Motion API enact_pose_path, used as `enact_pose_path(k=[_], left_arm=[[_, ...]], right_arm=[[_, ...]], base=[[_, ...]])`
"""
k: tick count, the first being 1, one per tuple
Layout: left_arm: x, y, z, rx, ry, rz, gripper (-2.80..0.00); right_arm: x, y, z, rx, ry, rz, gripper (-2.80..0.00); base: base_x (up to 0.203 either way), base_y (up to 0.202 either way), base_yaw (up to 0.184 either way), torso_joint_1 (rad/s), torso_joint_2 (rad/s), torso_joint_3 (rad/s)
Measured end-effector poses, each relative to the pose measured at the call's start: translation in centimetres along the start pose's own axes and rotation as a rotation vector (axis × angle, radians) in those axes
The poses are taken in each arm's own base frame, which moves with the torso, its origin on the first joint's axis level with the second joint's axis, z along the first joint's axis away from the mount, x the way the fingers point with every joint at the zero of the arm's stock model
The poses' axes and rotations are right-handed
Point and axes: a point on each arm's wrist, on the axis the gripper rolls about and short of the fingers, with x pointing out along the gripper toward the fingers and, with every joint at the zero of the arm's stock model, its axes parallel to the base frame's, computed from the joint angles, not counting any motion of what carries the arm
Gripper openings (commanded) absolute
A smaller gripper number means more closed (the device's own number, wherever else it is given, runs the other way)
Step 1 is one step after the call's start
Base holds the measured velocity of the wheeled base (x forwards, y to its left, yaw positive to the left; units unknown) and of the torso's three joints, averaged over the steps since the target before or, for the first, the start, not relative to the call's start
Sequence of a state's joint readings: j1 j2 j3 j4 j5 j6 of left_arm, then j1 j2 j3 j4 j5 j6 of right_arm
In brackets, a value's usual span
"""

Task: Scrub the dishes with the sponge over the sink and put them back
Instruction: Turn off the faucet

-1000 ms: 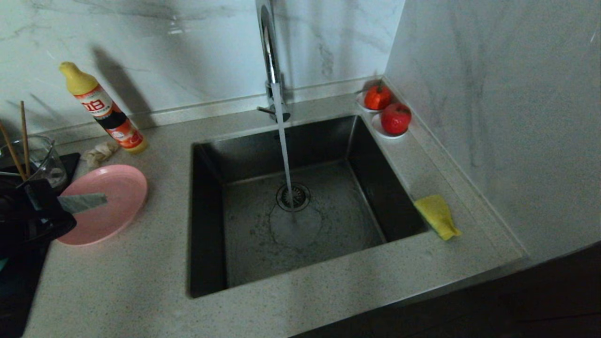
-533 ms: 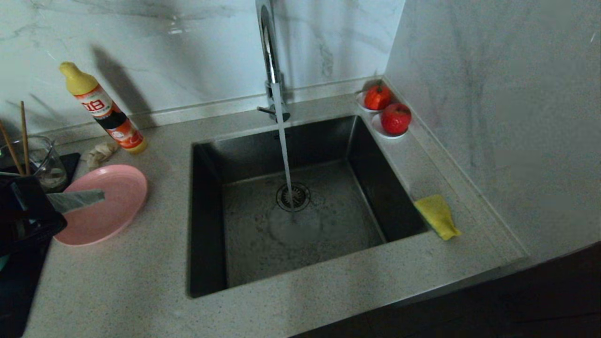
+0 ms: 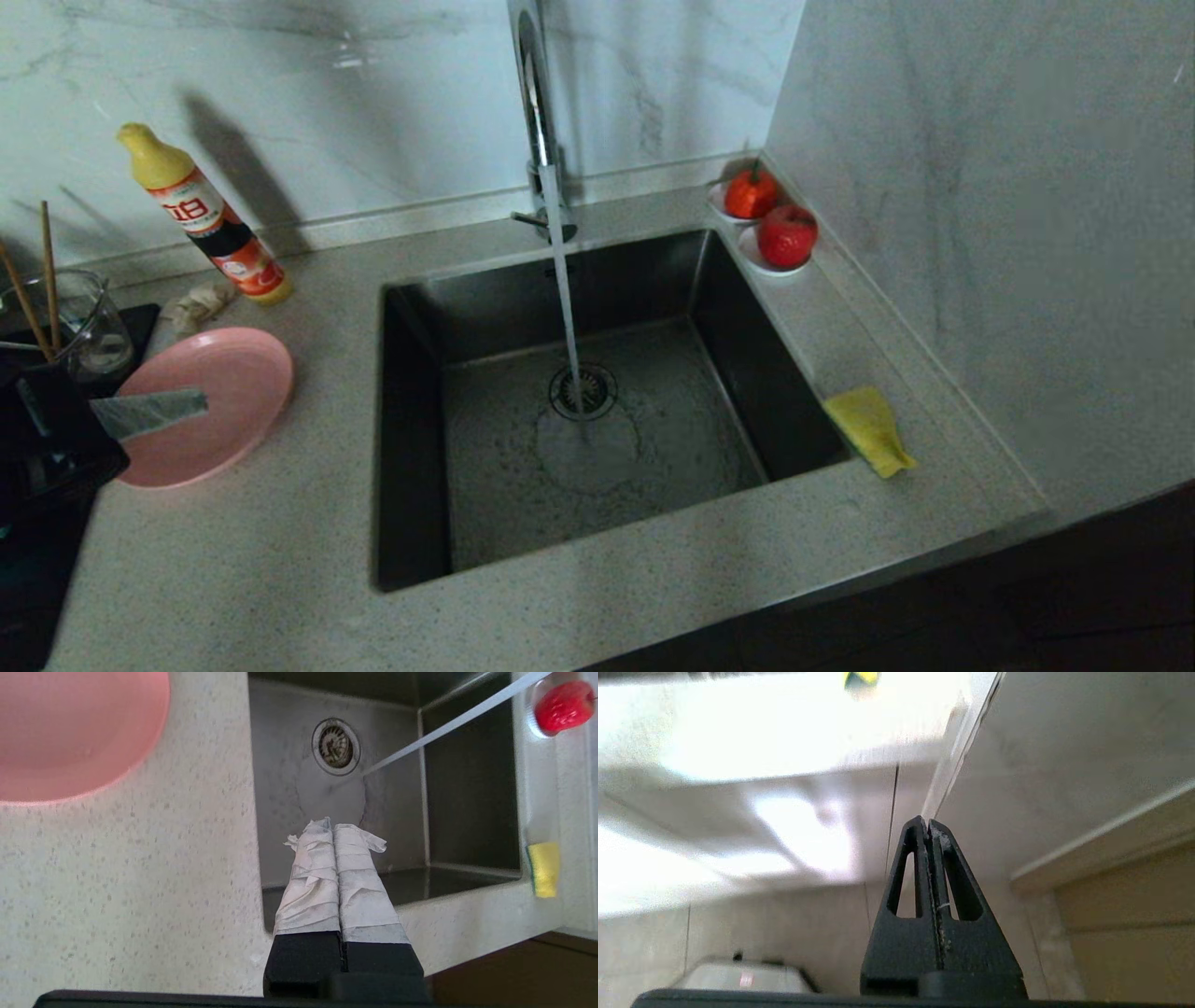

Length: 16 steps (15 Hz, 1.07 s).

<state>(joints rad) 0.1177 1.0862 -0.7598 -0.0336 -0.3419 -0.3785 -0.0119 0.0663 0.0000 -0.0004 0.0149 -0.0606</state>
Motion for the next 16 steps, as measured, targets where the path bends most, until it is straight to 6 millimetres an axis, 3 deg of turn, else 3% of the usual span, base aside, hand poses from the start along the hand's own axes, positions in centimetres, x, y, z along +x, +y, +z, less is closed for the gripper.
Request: enact_pose_path(k=[5, 9, 12, 16], left_arm=[[0.2, 0.3, -0.9, 0.002, 0.041, -0.009, -2.80], [1.5, 0.0, -1.0, 0.000, 0.131, -0.149, -2.80], [4.0, -0.6, -1.2, 0.040, 0.217, -0.218, -2.80], [8.8, -1.3, -0.8, 0.072, 0.304, -0.258, -2.80]], right_arm=[[-0.4, 0.0, -0.1, -0.001, -0.056, -0.001, -2.80], [-0.5, 0.0, -0.2, -0.001, -0.064, -0.001, -2.80], [-0.5, 0.0, -0.2, -0.001, -0.065, -0.001, -2.80], [-0.5, 0.0, -0.2, -0.001, -0.065, -0.001, -2.80]], base=[[0.000, 0.000, 0.000, 0.000, 0.00, 0.000], [0.000, 0.000, 0.000, 0.000, 0.00, 0.000], [0.000, 0.000, 0.000, 0.000, 0.00, 0.000], [0.000, 0.000, 0.000, 0.000, 0.00, 0.000]])
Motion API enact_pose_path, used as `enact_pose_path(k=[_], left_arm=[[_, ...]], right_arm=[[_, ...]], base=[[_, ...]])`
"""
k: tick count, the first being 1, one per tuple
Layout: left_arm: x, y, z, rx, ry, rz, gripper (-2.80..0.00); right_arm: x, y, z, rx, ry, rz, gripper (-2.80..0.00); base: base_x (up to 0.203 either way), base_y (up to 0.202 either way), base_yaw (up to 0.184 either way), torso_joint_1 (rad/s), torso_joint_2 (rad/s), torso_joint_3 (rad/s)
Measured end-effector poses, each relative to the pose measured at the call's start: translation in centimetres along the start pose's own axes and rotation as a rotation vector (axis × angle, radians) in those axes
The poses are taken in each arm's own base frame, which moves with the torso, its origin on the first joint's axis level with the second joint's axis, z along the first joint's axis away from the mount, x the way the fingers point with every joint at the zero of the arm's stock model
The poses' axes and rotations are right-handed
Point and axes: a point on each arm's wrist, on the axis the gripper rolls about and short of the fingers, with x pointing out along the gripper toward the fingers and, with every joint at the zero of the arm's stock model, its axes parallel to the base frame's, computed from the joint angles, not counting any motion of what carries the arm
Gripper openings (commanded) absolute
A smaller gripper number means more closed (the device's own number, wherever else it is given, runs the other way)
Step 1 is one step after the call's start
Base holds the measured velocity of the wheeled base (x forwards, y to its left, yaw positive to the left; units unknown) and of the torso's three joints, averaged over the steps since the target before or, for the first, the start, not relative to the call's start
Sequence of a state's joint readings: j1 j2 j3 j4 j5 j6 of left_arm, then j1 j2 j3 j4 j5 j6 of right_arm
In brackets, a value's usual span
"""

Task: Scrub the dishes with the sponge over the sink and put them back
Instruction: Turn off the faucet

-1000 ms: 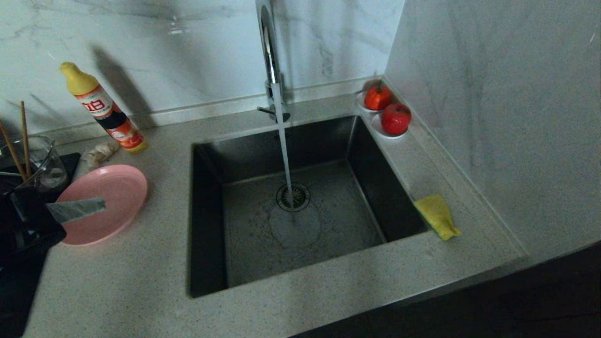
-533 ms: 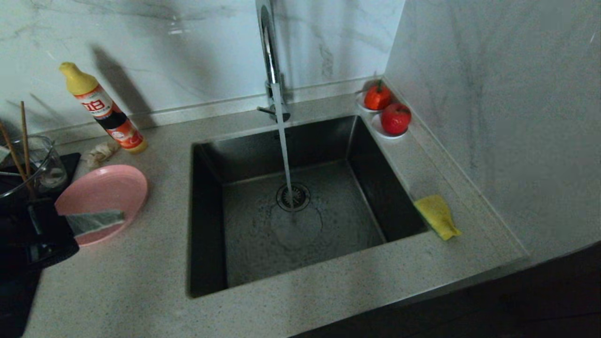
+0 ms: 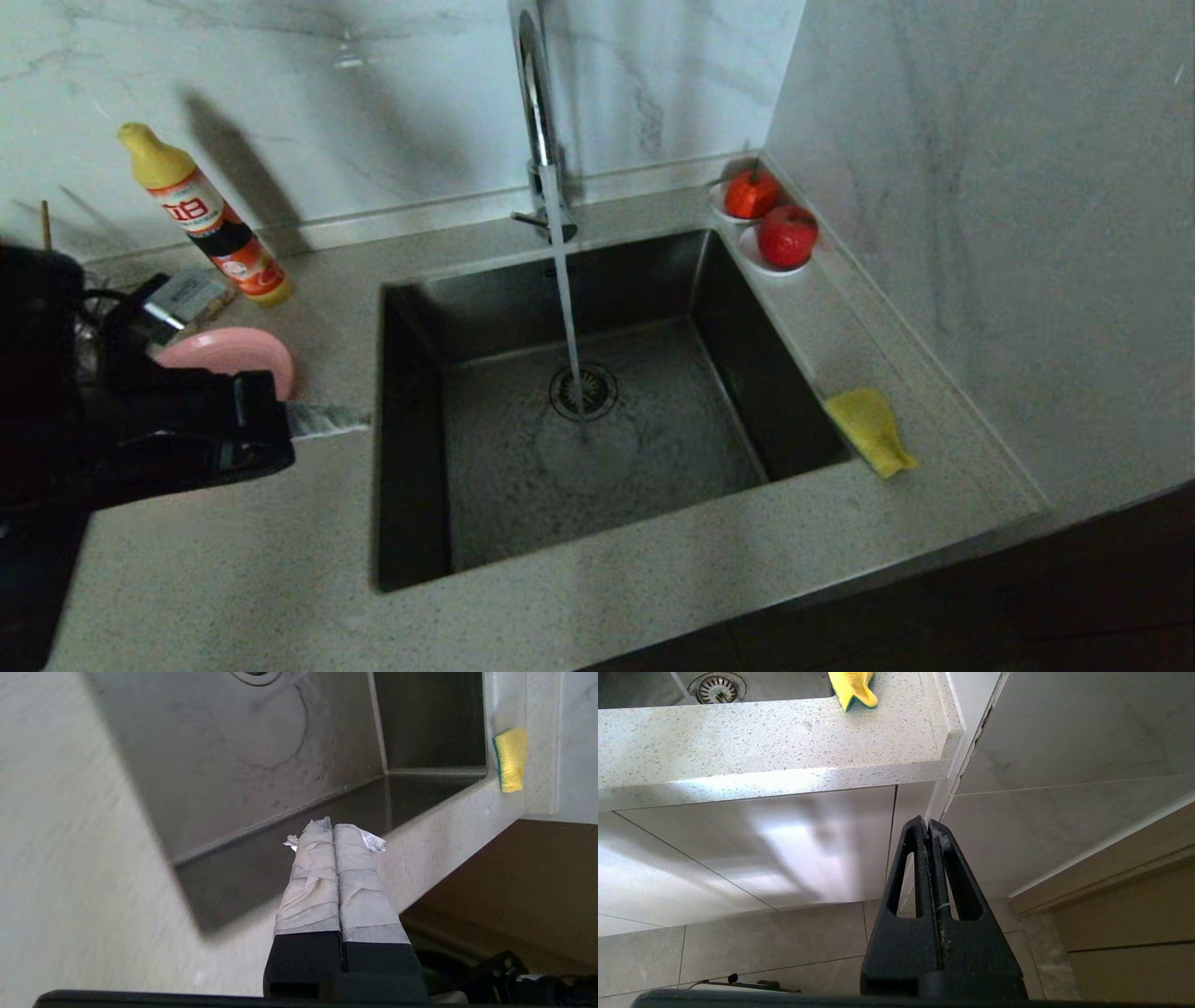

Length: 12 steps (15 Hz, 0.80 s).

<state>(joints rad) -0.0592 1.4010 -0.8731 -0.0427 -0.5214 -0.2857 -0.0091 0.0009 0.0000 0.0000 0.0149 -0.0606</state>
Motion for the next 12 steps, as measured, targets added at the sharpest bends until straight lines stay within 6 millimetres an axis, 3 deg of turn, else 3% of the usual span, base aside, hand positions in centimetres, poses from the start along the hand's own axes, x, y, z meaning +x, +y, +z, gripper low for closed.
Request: enact_pose_path(k=[8, 12], left_arm=[[9.2, -0.9, 5.9, -0.104, -0.012, -0.119, -2.80], [12.0, -0.2, 6.7, -0.158, -0.014, -0.134, -2.80]], right_arm=[[0.0, 0.0, 0.0, 0.000, 0.000, 0.000, -2.80], [0.0, 0.0, 0.0, 0.000, 0.000, 0.000, -2.80]], base=[[0.000, 0.000, 0.000, 0.000, 0.00, 0.000], [0.000, 0.000, 0.000, 0.000, 0.00, 0.000]])
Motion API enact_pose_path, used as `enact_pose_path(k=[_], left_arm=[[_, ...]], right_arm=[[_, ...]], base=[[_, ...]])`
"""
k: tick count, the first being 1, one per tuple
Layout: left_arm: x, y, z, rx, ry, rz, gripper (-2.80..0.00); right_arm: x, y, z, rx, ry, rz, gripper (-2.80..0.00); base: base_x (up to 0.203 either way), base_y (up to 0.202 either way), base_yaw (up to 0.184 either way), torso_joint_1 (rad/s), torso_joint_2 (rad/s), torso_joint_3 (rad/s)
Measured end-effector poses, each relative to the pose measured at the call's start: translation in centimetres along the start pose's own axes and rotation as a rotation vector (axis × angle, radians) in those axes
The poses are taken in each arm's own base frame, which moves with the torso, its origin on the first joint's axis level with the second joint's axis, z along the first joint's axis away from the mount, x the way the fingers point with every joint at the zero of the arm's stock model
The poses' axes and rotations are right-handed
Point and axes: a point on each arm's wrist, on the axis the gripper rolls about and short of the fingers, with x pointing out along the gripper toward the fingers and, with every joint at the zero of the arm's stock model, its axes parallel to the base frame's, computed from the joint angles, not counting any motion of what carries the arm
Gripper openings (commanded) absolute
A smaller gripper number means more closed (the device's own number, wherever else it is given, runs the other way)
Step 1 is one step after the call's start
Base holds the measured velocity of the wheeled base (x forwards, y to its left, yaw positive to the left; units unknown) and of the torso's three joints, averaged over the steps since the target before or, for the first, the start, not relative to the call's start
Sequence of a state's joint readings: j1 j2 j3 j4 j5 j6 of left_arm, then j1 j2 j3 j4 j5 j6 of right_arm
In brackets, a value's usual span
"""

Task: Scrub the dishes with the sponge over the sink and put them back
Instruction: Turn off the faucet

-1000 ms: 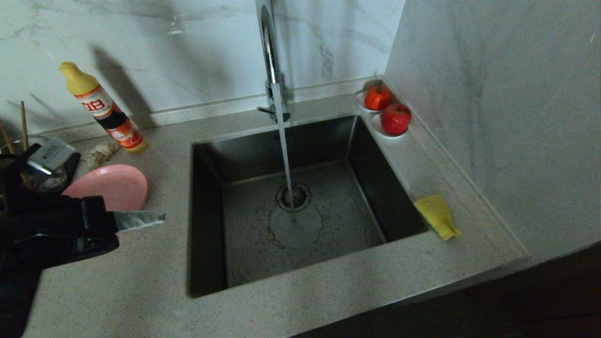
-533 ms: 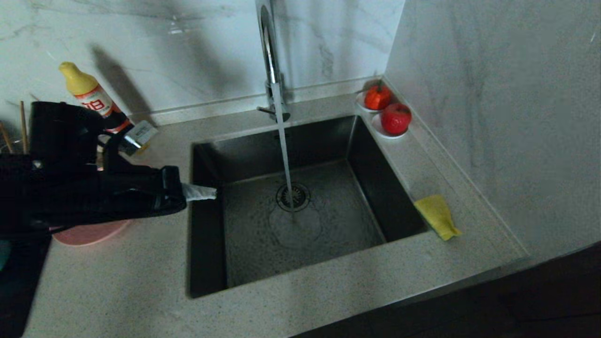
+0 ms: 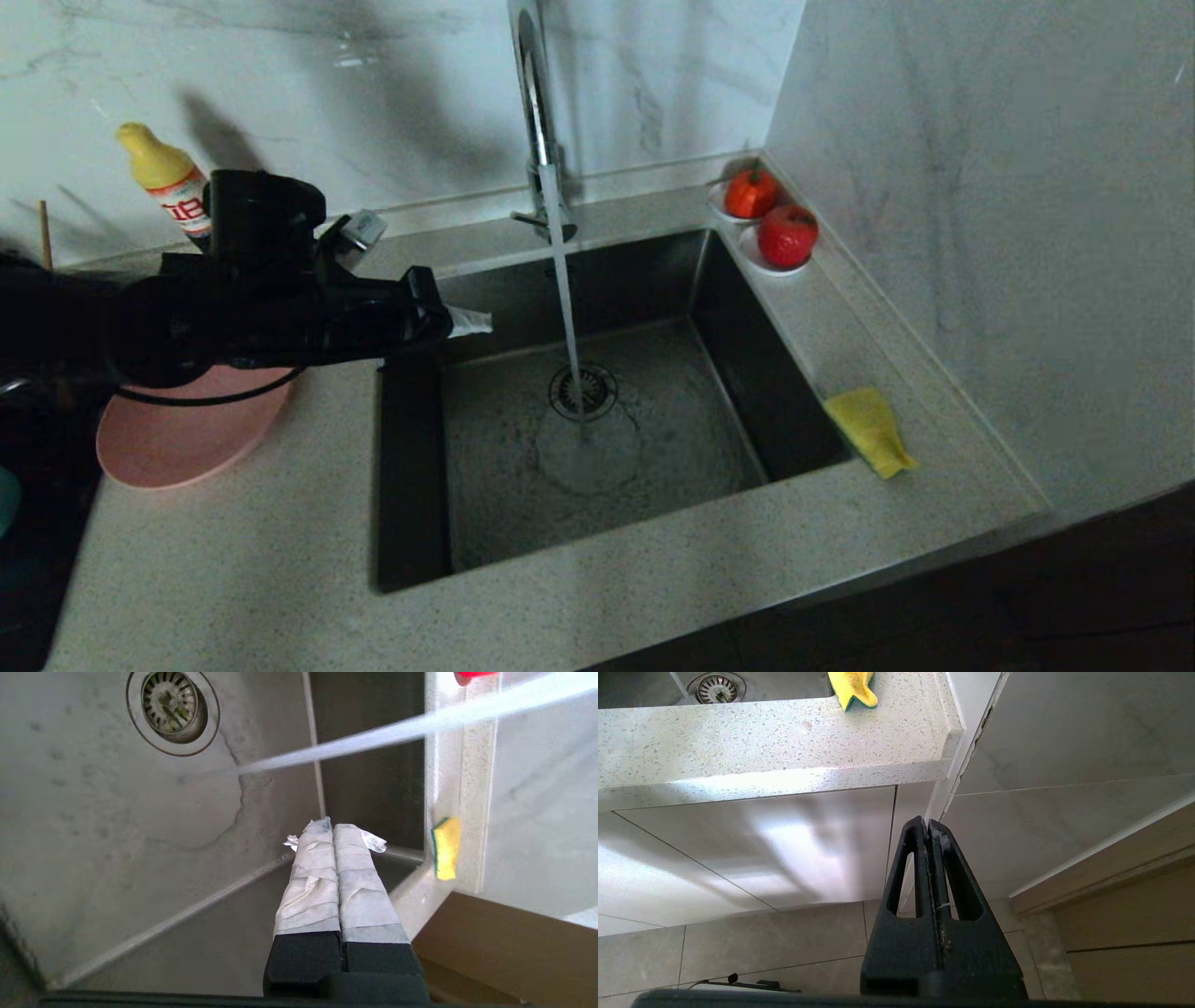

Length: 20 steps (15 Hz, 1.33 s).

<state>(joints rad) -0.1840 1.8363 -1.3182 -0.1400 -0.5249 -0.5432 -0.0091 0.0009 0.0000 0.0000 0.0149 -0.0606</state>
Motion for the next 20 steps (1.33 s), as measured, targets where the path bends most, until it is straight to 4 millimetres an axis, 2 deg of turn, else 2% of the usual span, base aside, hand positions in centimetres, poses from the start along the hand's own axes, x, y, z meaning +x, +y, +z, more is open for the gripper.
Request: enact_pose_path(k=[6, 12, 20], left_arm=[[1.9, -0.3, 2.5, -0.062, -0.109, -0.076, -2.80], [3.5, -0.3, 4.2, -0.087, -0.172, -0.127, -2.80], [6.1, 0.8, 5.0, -0.109, -0.236, -0.117, -2.80]], right_arm=[[0.0, 0.0, 0.0, 0.000, 0.000, 0.000, -2.80], [0.0, 0.0, 0.0, 0.000, 0.000, 0.000, -2.80], [0.0, 0.0, 0.0, 0.000, 0.000, 0.000, -2.80]], base=[[0.000, 0.000, 0.000, 0.000, 0.00, 0.000], [0.000, 0.000, 0.000, 0.000, 0.00, 0.000], [0.000, 0.000, 0.000, 0.000, 0.00, 0.000]])
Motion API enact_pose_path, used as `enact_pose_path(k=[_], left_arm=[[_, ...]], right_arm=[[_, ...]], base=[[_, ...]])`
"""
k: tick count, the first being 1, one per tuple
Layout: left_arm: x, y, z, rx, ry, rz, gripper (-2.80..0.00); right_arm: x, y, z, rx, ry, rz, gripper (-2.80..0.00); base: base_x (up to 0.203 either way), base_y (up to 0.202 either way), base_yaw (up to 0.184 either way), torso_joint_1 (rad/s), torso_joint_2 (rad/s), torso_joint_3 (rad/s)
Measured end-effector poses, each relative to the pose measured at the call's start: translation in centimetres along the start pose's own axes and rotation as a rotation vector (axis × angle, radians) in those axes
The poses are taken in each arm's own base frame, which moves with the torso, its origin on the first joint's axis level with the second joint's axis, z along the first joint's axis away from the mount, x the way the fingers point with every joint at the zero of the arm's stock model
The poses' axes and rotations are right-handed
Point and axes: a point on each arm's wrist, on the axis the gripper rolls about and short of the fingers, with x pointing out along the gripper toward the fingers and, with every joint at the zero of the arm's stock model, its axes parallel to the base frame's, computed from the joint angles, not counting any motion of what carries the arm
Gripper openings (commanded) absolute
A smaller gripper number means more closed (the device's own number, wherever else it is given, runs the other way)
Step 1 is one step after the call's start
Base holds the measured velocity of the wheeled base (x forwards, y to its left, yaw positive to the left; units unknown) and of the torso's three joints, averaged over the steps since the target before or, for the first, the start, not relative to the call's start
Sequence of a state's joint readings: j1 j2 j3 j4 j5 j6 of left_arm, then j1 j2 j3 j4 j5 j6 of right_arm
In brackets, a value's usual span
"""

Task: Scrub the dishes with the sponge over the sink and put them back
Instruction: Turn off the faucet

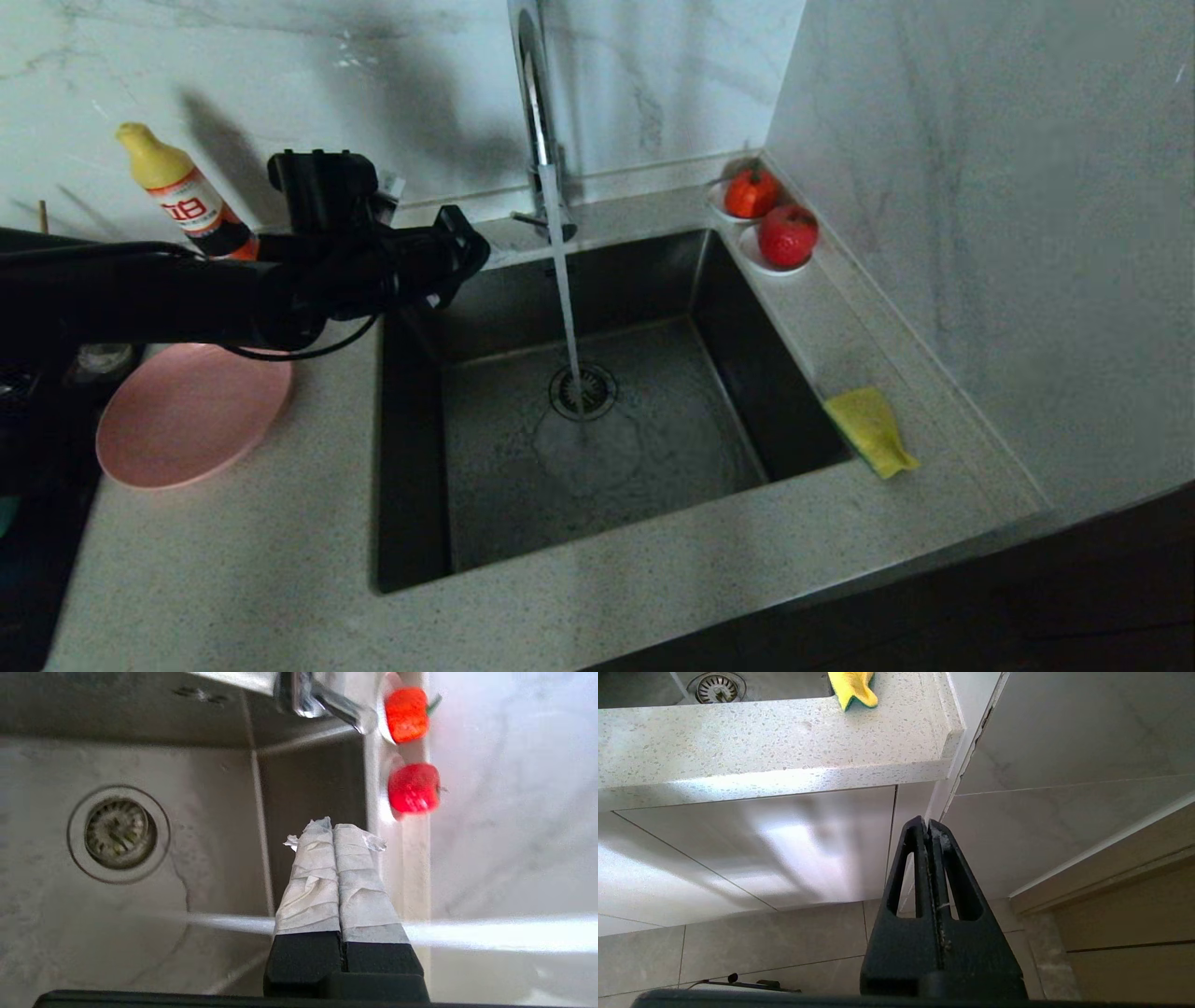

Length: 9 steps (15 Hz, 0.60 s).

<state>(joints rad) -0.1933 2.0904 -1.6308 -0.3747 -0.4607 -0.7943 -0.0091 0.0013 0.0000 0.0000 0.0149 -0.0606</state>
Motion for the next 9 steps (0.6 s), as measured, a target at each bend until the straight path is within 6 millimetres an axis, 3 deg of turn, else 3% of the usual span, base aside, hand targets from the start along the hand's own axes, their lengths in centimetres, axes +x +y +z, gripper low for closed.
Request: enact_pose_path(k=[9], left_arm=[[1.22, -0.09, 0.88, -0.008, -0.093, -0.068, -2.80]], right_arm=[[0.00, 0.00, 0.00, 0.000, 0.000, 0.000, -2.80]], base=[[0.000, 0.000, 0.000, 0.000, 0.00, 0.000]])
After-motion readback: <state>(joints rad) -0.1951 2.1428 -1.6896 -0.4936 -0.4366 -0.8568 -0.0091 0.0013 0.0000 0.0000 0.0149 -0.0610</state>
